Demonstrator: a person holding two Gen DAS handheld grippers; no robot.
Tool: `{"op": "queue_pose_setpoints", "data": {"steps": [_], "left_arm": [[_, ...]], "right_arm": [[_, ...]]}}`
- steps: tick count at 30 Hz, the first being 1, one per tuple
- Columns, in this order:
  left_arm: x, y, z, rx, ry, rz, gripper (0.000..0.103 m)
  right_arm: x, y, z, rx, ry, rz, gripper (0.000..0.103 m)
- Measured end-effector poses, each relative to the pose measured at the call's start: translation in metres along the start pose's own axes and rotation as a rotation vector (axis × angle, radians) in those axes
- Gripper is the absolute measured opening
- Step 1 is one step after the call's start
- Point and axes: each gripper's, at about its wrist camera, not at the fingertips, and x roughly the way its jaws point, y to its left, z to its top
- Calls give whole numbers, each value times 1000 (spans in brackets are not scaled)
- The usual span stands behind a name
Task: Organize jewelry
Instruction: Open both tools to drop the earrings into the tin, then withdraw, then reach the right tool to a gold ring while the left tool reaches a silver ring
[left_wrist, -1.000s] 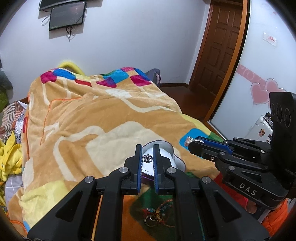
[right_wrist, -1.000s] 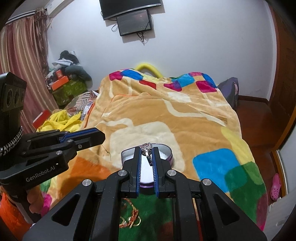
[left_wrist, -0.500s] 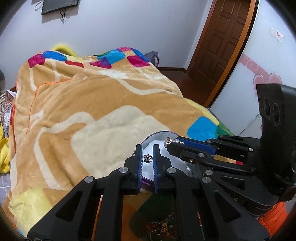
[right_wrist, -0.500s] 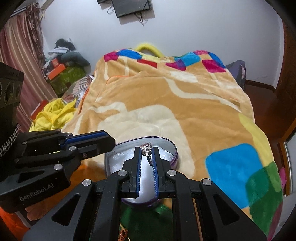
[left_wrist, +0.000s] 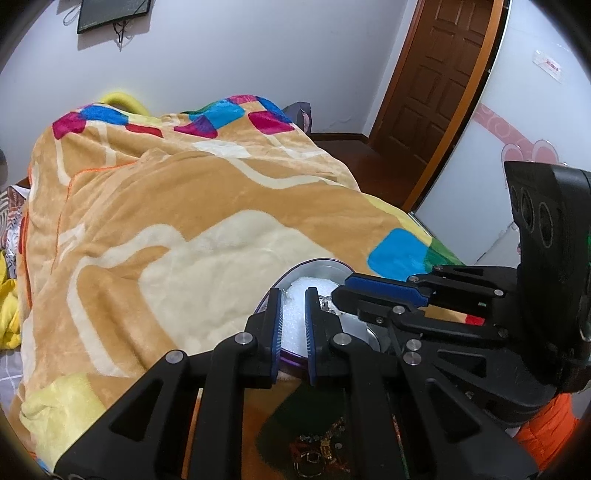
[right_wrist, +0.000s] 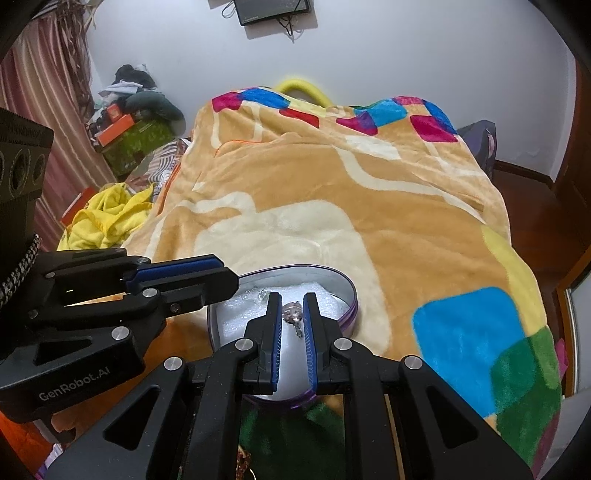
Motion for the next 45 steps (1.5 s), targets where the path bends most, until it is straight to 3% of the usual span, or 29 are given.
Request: {"op": "queue_pose_setpoints", "data": {"steps": [7,11,17,24,35,45], "left_arm": [[-24,-5,-3,14,-35,37,14],[-40,-10,-6,14,-57,54,25],[-68,-17,-15,22,-89,83,32],[-95,-23,-28,32,-113,115,38],[-94,-8,-59,-4,-43,141,40],[-65,-20,-97,10,66,87,40]], "right_arm": [[-20,2,0,6,-29,-35,11],[-39,10,-2,-9,-62,-59,18],[-68,24,-8,-27,-114,-77,26],[-87,37,-20,-34,-139,-101,27],[-84,30,-46,11,-93,-127,27],[-67,21,-75,40,-9,-139,27]]}}
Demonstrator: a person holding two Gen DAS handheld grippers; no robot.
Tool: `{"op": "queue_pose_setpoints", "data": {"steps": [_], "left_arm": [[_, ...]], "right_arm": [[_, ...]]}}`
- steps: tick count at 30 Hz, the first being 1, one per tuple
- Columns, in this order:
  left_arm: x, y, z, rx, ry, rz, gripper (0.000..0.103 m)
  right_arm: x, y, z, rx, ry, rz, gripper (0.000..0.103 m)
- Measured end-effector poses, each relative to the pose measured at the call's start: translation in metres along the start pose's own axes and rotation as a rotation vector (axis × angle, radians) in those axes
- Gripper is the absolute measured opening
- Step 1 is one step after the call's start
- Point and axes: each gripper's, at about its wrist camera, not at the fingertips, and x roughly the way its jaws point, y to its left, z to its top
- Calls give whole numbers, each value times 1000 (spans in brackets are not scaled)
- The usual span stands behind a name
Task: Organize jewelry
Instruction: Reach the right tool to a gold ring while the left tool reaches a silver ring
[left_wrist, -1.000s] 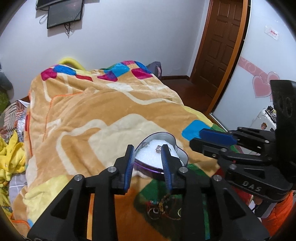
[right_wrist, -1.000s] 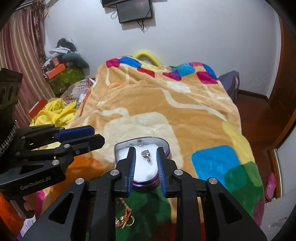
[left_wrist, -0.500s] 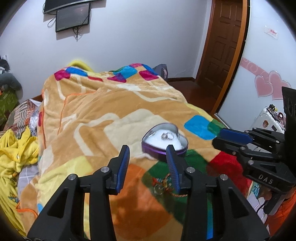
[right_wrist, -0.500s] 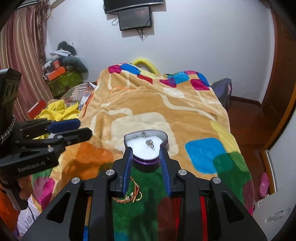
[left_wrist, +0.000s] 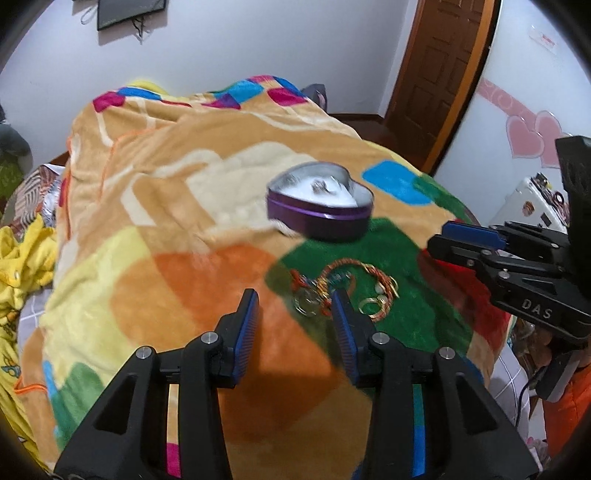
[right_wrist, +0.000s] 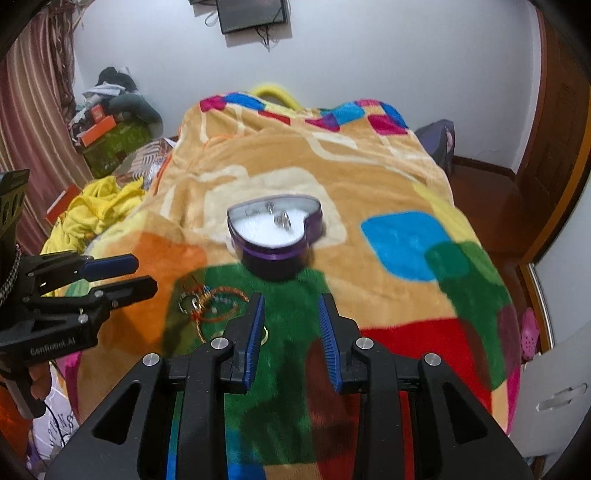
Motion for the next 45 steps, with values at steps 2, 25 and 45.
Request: {"op": "queue_pose_setpoints", "data": {"steps": [2,25,45], "left_arm": [[4,-4,-3,8,10,-10,35],[44,-11,-8,101,62,43,29],[30,-6,-4,25,40,-12,21]], "right_arm": [[3,-1,-4,9,15,7,27],[36,19,-21,-125,111,58,27],[22,17,-19,-108,42,69,20]]}}
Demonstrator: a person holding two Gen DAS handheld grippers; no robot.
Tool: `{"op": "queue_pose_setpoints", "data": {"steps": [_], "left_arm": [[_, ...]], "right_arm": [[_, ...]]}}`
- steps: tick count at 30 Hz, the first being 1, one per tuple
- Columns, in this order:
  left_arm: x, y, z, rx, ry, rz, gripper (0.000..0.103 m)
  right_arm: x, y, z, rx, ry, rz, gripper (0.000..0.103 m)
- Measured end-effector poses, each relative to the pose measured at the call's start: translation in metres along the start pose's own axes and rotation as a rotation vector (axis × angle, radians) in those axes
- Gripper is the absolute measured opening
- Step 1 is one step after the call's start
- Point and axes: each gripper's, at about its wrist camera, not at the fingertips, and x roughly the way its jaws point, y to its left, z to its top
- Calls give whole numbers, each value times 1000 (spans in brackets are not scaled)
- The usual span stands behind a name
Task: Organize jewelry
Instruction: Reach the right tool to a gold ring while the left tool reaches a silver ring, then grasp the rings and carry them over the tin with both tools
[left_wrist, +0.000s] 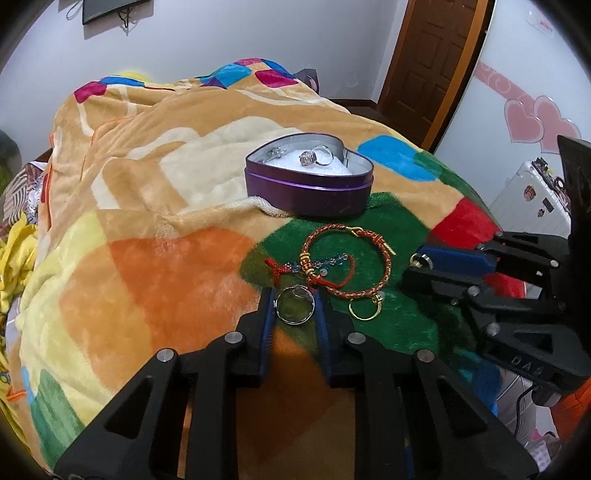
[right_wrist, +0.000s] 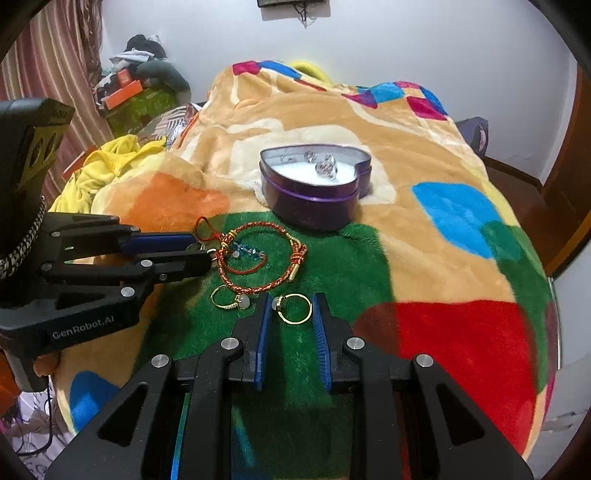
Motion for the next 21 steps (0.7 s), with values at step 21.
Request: {"op": "queue_pose_setpoints", "data": {"steps": [21], "left_arm": [[-63,-20,36,49,-194,28,21]], "right_arm": [[-52,-1,36,8,-189,-46,20]]}}
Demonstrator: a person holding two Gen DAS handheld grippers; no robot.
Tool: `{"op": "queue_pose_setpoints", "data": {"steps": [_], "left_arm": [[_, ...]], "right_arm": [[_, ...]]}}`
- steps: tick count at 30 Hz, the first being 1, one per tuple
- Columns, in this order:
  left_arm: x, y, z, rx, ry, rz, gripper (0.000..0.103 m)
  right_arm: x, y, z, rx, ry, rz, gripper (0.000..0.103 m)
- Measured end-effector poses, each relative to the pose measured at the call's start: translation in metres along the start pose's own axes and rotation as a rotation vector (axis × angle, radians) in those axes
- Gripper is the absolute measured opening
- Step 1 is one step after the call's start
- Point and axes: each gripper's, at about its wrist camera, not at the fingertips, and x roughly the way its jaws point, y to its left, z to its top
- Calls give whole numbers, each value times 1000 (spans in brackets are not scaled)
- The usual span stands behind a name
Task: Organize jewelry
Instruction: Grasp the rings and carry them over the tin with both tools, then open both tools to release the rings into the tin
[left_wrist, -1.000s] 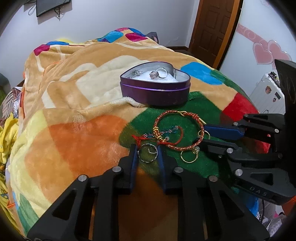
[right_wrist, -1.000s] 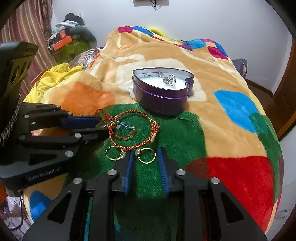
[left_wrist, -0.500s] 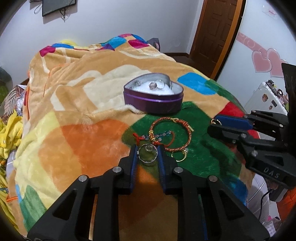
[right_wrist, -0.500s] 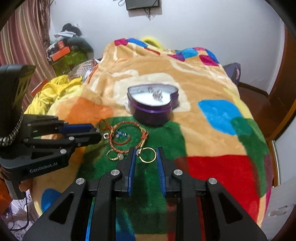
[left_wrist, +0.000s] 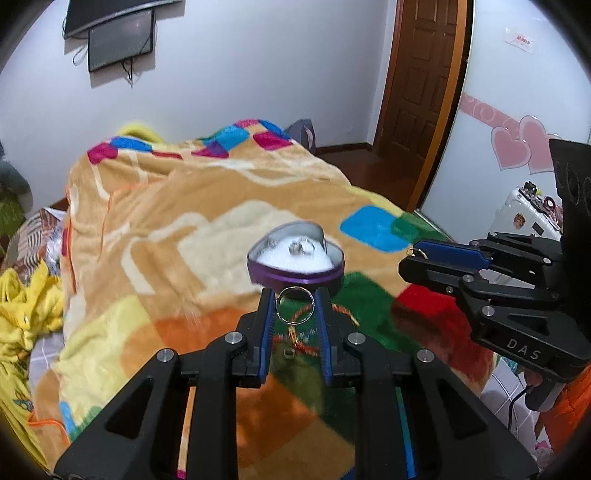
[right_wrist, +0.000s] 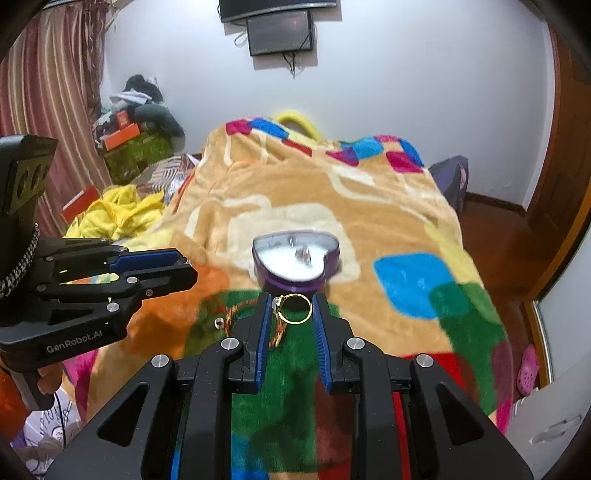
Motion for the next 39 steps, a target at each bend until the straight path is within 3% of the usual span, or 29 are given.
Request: {"op": "queue_pose_setpoints", "data": {"steps": [8,16,39], "left_arm": [[0,8,19,-15,-46,-7,21],[18,19,35,-38,-53,-18,21],[97,40,40,-86,74,-109,21]], "right_arm": [[-1,0,18,-4,-64,1,20],[16,-5,29,3,-68,12,20],[85,-26,22,64,93,79,20]]}}
